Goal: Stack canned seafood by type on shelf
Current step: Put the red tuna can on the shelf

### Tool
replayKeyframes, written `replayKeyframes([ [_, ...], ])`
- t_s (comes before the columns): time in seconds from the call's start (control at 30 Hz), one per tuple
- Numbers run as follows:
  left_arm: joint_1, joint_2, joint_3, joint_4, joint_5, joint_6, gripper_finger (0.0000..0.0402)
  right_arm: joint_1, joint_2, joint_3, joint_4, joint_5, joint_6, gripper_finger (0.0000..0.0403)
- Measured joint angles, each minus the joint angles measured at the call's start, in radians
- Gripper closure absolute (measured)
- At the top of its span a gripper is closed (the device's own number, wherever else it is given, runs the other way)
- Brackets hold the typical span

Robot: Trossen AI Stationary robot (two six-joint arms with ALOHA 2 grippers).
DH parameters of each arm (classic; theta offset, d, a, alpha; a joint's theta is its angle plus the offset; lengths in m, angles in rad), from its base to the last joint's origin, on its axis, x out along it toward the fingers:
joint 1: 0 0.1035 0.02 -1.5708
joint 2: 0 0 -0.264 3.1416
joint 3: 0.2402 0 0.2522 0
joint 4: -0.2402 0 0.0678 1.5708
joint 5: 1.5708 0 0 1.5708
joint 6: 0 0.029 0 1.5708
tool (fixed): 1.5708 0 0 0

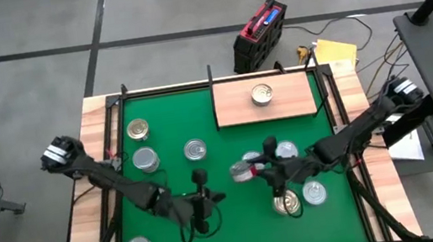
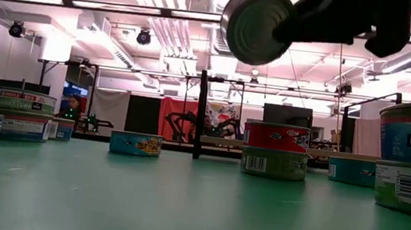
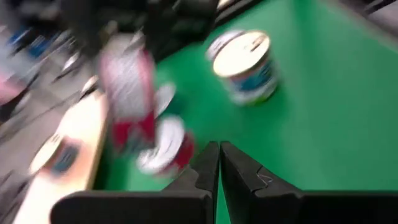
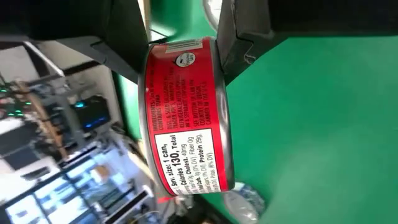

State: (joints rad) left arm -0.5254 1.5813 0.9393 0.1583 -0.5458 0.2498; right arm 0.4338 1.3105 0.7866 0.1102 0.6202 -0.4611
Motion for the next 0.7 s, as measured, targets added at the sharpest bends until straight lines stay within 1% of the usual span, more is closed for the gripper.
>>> replayKeyframes([
  [0.07,0.042,-0.001,-0.018,0.078,0.086,0.065,0.0402,0.008,-0.013,-0.014,0.020,0.036,-0.003,0.0263],
  [0.13,0.080,-0.004,-0.024,0.111,0.129,0.092,0.0402,0.019,-0.015,-0.020,0.023,0.074,-0.004,0.0262],
  [0.27,0.135,-0.010,-0.025,0.120,0.164,0.117,0.0402,0.052,-0.013,-0.022,0.023,0.133,-0.002,0.0262],
  [0.37,0.154,-0.018,-0.025,0.118,0.237,0.178,0.0402,0.084,-0.013,-0.022,0.012,0.211,0.006,0.0261],
  [0.47,0.171,-0.046,-0.033,0.121,0.299,0.236,0.0402,0.110,-0.013,-0.024,0.005,0.266,0.025,0.0261],
  [0.57,0.207,-0.089,-0.076,0.156,0.358,0.250,0.0402,0.123,-0.013,-0.041,0.009,0.284,0.049,0.0261],
  [0.63,0.237,-0.125,-0.133,0.227,0.429,0.248,0.0402,0.124,-0.013,-0.062,0.025,0.292,0.055,0.0261],
  [0.7,0.267,-0.158,-0.191,0.335,0.491,0.242,0.0402,0.122,-0.013,-0.091,0.066,0.296,0.057,0.0260],
])
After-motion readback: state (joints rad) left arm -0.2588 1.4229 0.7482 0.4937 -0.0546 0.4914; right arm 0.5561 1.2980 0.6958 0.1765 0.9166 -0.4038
